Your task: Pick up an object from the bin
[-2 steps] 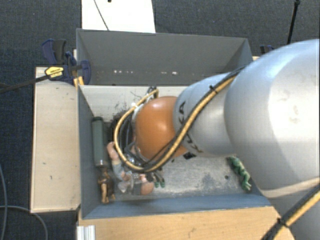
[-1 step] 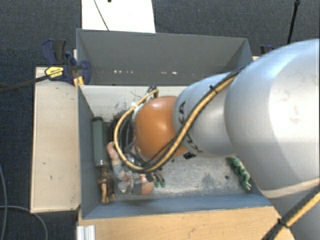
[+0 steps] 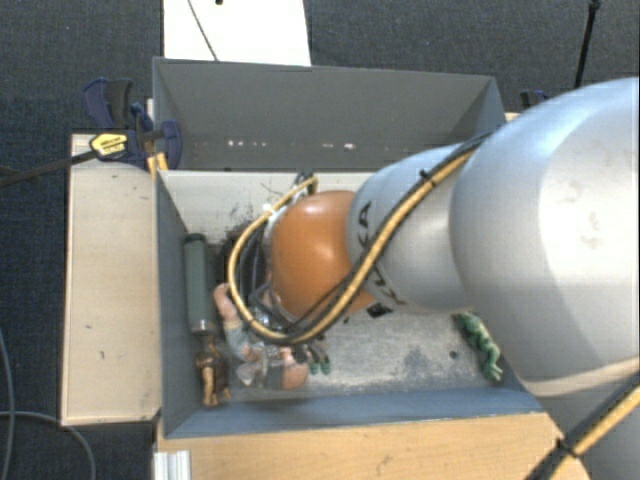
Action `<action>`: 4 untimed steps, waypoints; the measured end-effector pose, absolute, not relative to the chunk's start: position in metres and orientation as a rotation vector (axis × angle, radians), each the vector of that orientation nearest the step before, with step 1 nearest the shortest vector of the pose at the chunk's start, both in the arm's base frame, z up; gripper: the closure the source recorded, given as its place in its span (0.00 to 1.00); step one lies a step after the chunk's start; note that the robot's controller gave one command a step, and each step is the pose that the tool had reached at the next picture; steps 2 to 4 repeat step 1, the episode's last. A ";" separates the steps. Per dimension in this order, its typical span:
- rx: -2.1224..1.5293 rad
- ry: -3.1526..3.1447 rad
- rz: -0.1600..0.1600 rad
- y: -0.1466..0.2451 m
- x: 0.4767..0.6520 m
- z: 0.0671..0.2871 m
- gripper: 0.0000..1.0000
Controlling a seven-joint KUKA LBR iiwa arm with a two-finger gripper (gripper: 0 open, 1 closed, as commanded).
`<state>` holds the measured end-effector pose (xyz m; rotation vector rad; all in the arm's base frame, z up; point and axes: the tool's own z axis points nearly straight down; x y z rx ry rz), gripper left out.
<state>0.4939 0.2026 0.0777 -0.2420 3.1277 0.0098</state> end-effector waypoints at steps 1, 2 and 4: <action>-0.241 3.129 0.008 0.203 0.494 0.080 1.00; -0.241 3.129 0.008 0.203 0.494 0.080 1.00; -0.241 3.129 0.008 0.203 0.494 0.080 1.00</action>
Offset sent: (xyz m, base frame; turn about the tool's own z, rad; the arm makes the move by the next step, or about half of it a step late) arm -0.0002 0.0001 0.0169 0.0000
